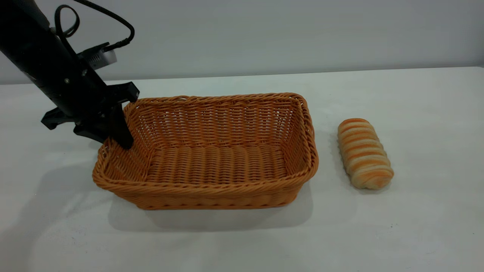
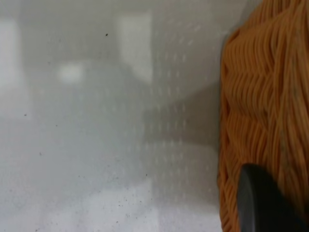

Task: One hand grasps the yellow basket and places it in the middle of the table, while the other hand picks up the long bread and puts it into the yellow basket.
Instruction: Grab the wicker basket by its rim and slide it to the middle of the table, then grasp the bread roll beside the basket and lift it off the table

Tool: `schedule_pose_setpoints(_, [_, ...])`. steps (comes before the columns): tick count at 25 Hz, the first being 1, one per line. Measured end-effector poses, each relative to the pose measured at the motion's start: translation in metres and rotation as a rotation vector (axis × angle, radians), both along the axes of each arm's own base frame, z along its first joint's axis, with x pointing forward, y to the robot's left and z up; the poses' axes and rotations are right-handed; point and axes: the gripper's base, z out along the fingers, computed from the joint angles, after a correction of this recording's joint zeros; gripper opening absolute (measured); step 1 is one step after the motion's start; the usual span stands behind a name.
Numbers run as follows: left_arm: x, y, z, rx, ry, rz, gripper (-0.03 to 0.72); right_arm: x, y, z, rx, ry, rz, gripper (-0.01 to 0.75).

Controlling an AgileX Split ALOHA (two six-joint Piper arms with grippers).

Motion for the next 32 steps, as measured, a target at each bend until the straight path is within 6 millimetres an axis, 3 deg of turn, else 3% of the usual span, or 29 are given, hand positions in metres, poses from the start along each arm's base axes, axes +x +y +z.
schedule_pose_setpoints(3, [0.000,0.000,0.000,0.000,0.002,-0.001,0.158,0.000,0.000,0.000,0.000,0.000,0.000,0.414])
schedule_pose_setpoints(8, [-0.002,0.000,0.008,0.004,-0.008,-0.041,0.397,0.000,0.000,0.000,0.000,0.004,0.002,0.414])
schedule_pose_setpoints(10, [-0.002,0.001,0.022,0.022,-0.037,-0.066,0.486,0.000,0.000,-0.001,-0.003,0.014,0.008,0.414])
schedule_pose_setpoints(13, [-0.004,0.006,0.051,0.066,-0.098,-0.089,0.561,0.005,0.001,-0.004,-0.004,0.042,0.018,0.414])
schedule_pose_setpoints(20, [-0.024,0.017,0.141,0.163,-0.281,-0.078,0.576,0.033,0.009,-0.017,0.085,0.134,0.089,0.414])
schedule_pose_setpoints(25, [-0.050,0.019,0.202,0.164,-0.425,-0.062,0.571,0.072,0.011,-0.039,0.149,0.198,0.087,0.414])
schedule_pose_setpoints(29, [-0.069,0.021,0.234,0.161,-0.510,-0.057,0.571,0.113,0.022,-0.058,0.117,0.238,0.078,0.414])
schedule_pose_setpoints(32, [-0.078,0.021,0.244,0.158,-0.521,-0.062,0.571,0.146,0.036,-0.079,0.045,0.279,0.064,0.414])
